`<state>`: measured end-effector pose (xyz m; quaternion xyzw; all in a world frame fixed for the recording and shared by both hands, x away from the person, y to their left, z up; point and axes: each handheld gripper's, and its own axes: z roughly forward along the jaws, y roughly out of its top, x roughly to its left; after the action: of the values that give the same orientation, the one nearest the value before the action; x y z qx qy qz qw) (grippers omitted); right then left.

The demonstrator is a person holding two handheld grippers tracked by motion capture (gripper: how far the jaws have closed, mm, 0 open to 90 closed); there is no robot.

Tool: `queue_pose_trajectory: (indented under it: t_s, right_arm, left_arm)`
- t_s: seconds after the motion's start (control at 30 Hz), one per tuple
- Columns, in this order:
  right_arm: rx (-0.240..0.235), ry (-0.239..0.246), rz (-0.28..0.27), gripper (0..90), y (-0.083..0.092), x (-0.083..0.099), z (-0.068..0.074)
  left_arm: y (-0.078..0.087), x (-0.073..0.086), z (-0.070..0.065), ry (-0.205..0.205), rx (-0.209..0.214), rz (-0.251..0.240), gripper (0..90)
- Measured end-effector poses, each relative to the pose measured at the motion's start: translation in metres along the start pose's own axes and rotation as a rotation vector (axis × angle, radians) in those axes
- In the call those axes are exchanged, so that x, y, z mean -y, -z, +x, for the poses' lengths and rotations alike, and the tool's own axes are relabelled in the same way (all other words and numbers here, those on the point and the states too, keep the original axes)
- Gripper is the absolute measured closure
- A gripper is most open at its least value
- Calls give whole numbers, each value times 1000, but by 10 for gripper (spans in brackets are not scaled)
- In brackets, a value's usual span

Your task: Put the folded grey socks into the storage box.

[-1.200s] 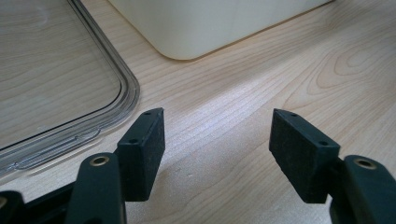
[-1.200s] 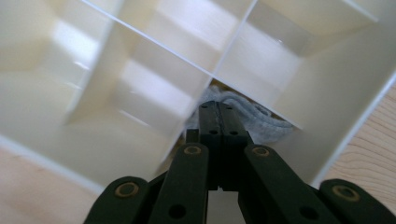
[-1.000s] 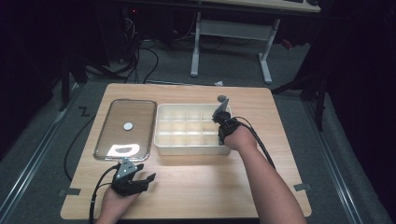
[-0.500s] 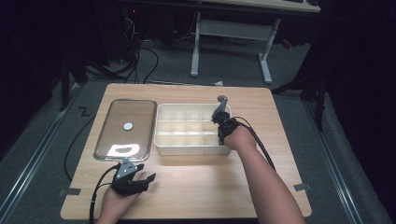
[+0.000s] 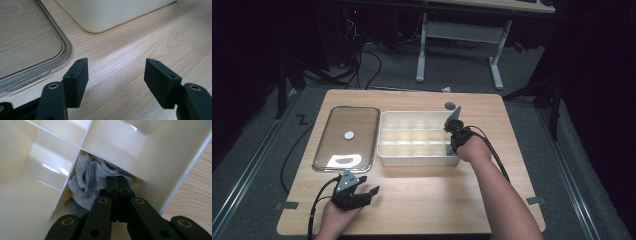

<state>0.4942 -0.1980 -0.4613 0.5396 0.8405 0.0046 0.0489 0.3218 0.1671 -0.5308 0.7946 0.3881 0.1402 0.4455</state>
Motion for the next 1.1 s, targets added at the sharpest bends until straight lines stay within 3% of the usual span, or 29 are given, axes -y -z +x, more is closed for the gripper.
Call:
queue_pose_trajectory:
  t_s: [0.13, 0.2, 0.3, 0.43, 0.5, 0.63, 0.97, 1.1]
  right_arm:
    - [-15, -20, -14, 900, 6, 4, 0]
    - [-37, -5, -59, 872, 16, 8, -2]
    - [-68, -1, -171, 814, 41, 23, -4]
    - [-127, -8, -316, 719, 57, 53, -10]
    - [-149, -17, -395, 666, 56, 73, -10]
    - [-138, -18, -538, 637, 49, 108, -5]
    - [-113, 27, -766, 515, 13, 166, 18]
    - [-103, 20, -821, 482, -5, 180, 26]
  left_arm:
    - [1, 0, 0, 0, 1, -2, 366]
    - [2, 0, 0, 1, 5, -3, 366]
    - [2, -1, 0, 4, 6, -5, 368]
    - [3, -2, 0, 13, 13, -8, 370]
    - [4, -3, -1, 18, 12, -10, 373]
    - [3, -3, 0, 29, 13, -9, 380]
    - [3, -3, -4, 39, 23, 0, 395]
    - [2, -2, -8, 23, 9, -8, 387]
